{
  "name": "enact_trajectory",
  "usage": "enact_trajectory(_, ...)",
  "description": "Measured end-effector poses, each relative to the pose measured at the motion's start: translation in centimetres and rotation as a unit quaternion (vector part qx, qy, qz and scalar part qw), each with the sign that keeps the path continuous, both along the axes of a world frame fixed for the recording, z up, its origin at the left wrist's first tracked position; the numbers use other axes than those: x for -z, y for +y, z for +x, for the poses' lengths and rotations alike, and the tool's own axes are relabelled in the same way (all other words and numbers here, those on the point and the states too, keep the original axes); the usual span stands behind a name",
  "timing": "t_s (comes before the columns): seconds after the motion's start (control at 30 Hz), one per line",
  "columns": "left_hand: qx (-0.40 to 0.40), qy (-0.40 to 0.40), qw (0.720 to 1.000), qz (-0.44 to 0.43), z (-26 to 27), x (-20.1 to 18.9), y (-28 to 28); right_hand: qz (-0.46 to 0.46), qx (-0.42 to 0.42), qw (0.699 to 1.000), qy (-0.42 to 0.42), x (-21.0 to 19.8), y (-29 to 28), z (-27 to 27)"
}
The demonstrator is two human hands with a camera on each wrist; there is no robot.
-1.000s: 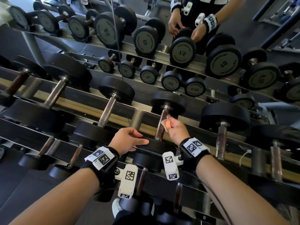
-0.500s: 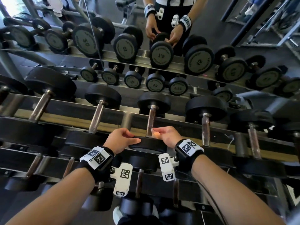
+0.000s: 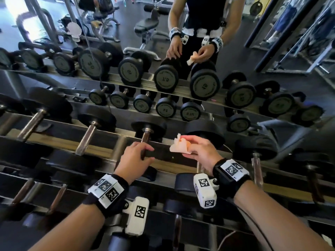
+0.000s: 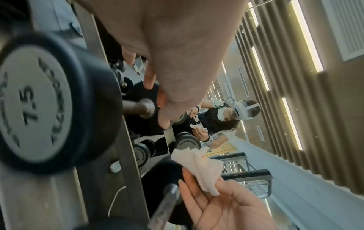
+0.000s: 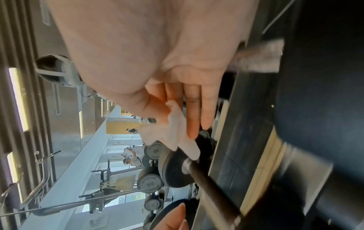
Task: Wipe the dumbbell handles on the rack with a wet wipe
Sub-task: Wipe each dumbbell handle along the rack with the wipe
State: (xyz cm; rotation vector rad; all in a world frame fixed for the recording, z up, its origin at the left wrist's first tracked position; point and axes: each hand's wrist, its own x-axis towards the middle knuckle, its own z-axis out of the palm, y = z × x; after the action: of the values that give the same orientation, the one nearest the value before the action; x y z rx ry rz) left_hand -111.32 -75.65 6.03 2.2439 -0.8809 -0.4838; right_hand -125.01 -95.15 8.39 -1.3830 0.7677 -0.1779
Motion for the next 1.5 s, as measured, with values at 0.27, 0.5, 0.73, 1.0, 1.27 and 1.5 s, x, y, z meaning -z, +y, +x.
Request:
enact_trajectory(0.27,-0.012,0.176,0.984,0.005,-7.3,2.5,-4.8,-0.204,-0.148,0.967,0.048,0.8,-7.8,-4.5)
enact_trajectory(0.5,-0.033,0.225,0.972,0.053,-8.6,4.4,-6.1,-0.476,-0.32,0.811,0.114,1.5,-9.4,-4.1)
enact_trajectory(0.73,-0.053,0.244,0.967,0.054,-8.8,4.7,-6.2,-0.517,-0.387,0.756,0.109,3.0,-10.3,-2.9)
enact_trajectory(1.0,-0.071,0.239,0.967,0.058,-9.1,4.7,-6.2,-0.636,-0.487,0.592,0.087,3.9,-11.5,-3.1)
enact_trajectory(1.27,-0.09,0.247,0.964,0.046,-9.5,5.1,-6.0,-0.61,-0.525,0.584,0.105,4.5,-11.3,-3.3)
enact_trajectory(1.5,-0.092,0.25,0.963,0.05,-9.5,5.0,-6.0,-0.572,-0.586,0.561,0.122,4.6,-10.2,-3.6)
